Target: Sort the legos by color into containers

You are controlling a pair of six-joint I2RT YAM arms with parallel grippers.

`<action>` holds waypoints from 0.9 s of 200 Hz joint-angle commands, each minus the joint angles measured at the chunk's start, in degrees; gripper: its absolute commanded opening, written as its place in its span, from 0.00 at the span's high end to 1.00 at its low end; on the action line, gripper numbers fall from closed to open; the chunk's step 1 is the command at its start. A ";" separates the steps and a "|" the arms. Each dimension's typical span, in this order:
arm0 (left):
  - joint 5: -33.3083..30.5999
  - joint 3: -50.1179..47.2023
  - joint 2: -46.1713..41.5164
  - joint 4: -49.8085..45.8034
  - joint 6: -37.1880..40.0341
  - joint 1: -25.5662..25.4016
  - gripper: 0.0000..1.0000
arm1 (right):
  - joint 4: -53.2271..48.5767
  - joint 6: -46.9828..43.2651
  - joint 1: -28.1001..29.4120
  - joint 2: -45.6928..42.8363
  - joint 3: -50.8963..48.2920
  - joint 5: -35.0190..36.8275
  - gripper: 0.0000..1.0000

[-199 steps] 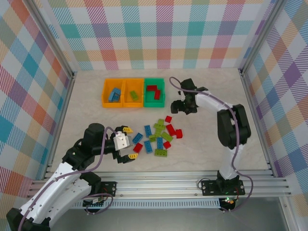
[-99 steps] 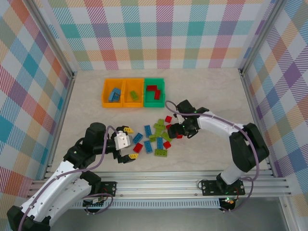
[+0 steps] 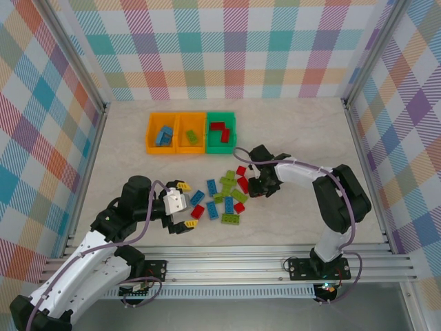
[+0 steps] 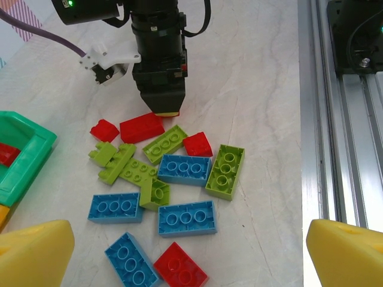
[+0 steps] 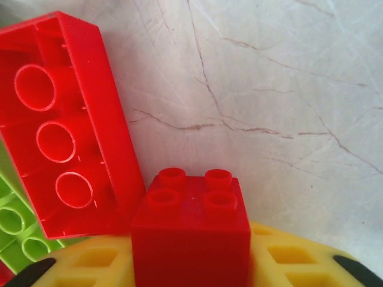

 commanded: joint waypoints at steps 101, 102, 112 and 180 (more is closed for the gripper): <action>-2.96 -2.93 -4.67 8.06 -4.46 0.01 0.00 | 18.42 12.34 -0.10 -0.59 19.71 -5.50 0.74; -3.05 -2.97 -4.74 8.05 -4.46 0.01 0.00 | 18.41 12.21 -0.11 -0.10 19.88 -5.19 0.74; -3.30 -3.24 -5.23 8.03 -4.38 0.01 0.00 | 17.99 10.50 -0.53 3.85 23.92 -3.07 0.74; -3.69 -3.94 -4.96 8.95 -5.76 0.01 0.00 | 11.82 5.70 -2.78 20.91 43.60 -0.87 0.62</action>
